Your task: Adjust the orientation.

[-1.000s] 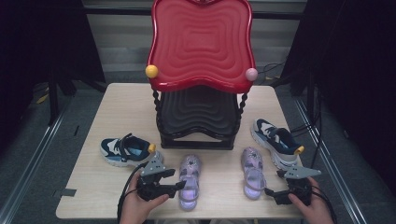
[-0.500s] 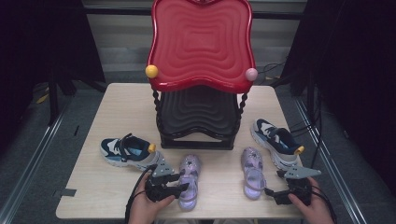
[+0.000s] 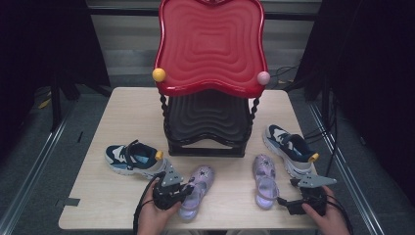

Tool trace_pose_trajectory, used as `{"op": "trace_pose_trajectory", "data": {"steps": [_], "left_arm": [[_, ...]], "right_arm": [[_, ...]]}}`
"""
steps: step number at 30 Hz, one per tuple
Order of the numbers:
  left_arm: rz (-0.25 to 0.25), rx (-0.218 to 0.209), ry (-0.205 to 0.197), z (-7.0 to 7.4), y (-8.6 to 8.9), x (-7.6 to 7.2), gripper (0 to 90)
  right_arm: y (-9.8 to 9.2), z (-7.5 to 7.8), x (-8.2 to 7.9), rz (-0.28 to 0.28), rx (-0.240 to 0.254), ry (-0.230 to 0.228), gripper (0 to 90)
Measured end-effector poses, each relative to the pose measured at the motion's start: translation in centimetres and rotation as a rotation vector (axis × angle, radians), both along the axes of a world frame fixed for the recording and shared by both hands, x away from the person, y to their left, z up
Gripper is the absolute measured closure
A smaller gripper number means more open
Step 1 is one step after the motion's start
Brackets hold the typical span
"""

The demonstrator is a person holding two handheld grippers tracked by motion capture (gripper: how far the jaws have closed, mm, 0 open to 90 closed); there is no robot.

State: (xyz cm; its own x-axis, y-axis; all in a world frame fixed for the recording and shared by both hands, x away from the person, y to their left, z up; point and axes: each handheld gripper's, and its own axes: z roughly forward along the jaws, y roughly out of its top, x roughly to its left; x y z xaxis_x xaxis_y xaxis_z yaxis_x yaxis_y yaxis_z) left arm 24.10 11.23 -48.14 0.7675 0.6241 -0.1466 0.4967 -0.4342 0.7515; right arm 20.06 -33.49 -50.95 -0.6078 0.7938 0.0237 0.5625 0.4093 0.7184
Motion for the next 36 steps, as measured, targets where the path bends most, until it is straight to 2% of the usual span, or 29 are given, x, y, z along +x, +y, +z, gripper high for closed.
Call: {"op": "trace_pose_trajectory", "data": {"steps": [2,3,10,16,26,27,30,36], "left_arm": [[0.011,-0.007,-0.004,0.1,0.2,0.0,81.5],[0.025,-0.007,-0.021,0.3,0.4,0.0,81.5],[0.06,-0.065,-0.079,1.3,0.9,-0.1,81.6],[0.078,-0.079,-0.129,2.2,1.0,-0.4,81.6],[0.098,-0.083,-0.157,3.6,1.6,-0.6,81.5],[0.104,-0.093,-0.159,3.8,1.6,-0.6,81.5],[0.11,-0.093,-0.19,4.5,1.8,-0.5,81.5],[0.138,-0.131,-0.23,5.6,2.1,-0.3,81.5]], "right_arm": [[0.0,0.0,0.0,0.0,0.0,0.0,11.6],[0.0,0.0,0.0,0.0,0.0,0.0,11.6],[0.0,0.0,0.0,0.001,0.001,0.0,11.6],[0.0,0.0,0.0,0.001,0.001,0.001,11.5],[0.0,0.0,0.0,0.001,0.001,0.0,11.6],[0.0,0.0,0.0,0.001,0.001,0.0,11.6],[0.0,0.0,0.0,0.001,0.001,0.0,11.6],[0.0,0.0,-0.1,-0.001,0.002,0.001,11.6]]}}
